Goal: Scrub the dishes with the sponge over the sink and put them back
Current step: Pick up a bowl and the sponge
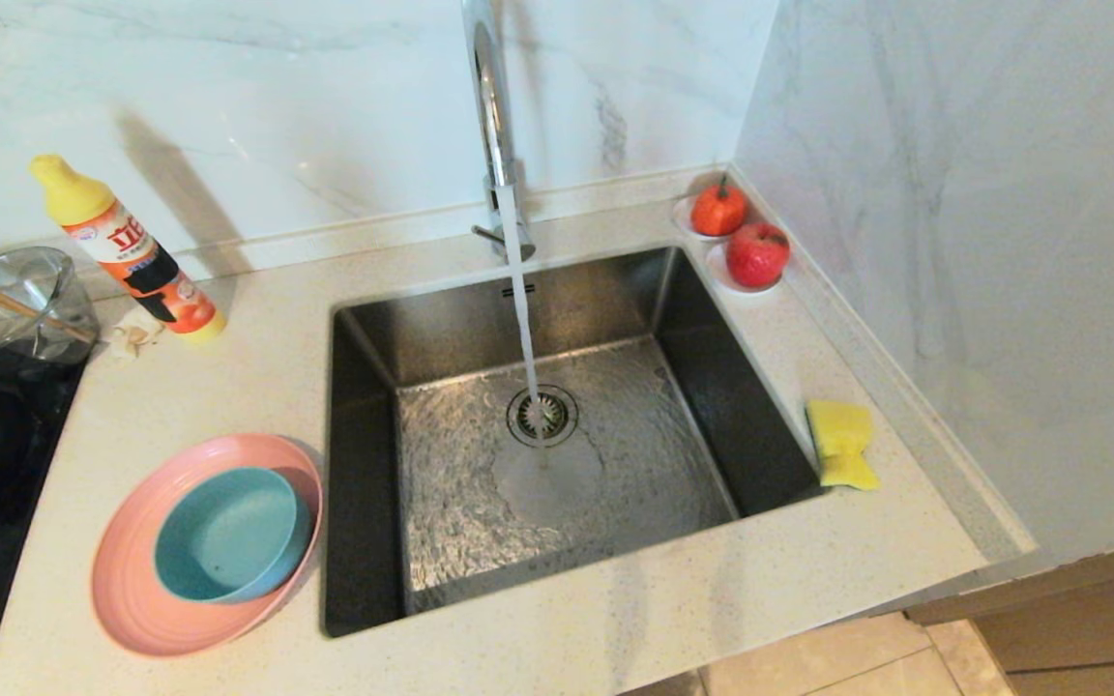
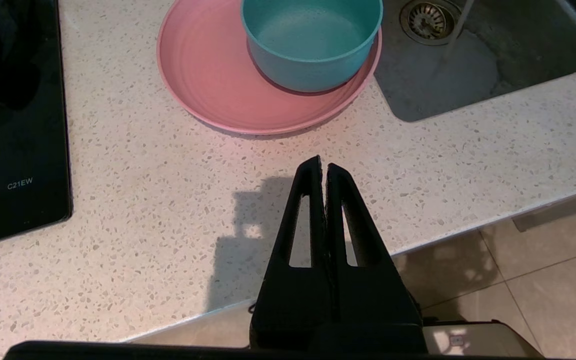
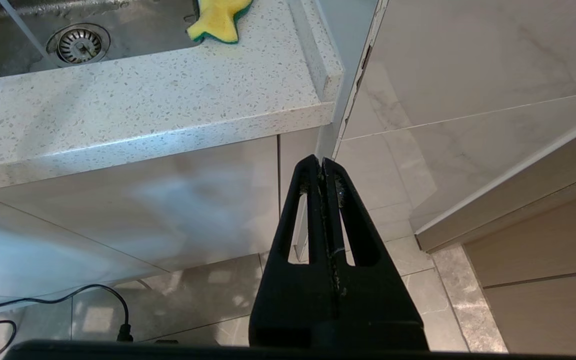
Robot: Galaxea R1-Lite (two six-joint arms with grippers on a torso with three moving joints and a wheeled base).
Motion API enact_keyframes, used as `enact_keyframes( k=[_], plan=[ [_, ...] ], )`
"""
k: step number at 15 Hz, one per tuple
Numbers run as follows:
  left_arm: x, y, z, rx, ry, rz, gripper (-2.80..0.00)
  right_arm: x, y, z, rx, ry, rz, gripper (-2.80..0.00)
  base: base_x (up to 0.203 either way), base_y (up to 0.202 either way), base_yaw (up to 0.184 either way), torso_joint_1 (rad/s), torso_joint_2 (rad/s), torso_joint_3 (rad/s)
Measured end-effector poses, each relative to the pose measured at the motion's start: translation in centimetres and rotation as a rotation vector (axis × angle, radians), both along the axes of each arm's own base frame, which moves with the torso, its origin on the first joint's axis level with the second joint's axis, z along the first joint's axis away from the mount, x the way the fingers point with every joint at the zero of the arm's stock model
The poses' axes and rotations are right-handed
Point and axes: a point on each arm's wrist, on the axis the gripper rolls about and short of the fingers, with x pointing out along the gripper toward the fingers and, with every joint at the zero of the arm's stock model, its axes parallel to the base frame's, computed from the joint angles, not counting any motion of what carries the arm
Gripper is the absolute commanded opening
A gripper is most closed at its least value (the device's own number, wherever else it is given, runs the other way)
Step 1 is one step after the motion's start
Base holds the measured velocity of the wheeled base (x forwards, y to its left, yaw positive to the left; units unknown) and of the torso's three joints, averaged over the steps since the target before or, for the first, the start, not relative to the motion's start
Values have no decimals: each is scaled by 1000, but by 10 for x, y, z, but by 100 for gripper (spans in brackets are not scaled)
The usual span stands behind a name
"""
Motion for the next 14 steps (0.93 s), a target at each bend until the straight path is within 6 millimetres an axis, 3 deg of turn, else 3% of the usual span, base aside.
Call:
enact_keyframes(
  k=[14],
  plan=[
    [0, 0, 0, 0, 4, 0, -280, -2, 0, 6, -59, -19, -8, -280, 0, 0, 0, 0, 0, 0]
  ],
)
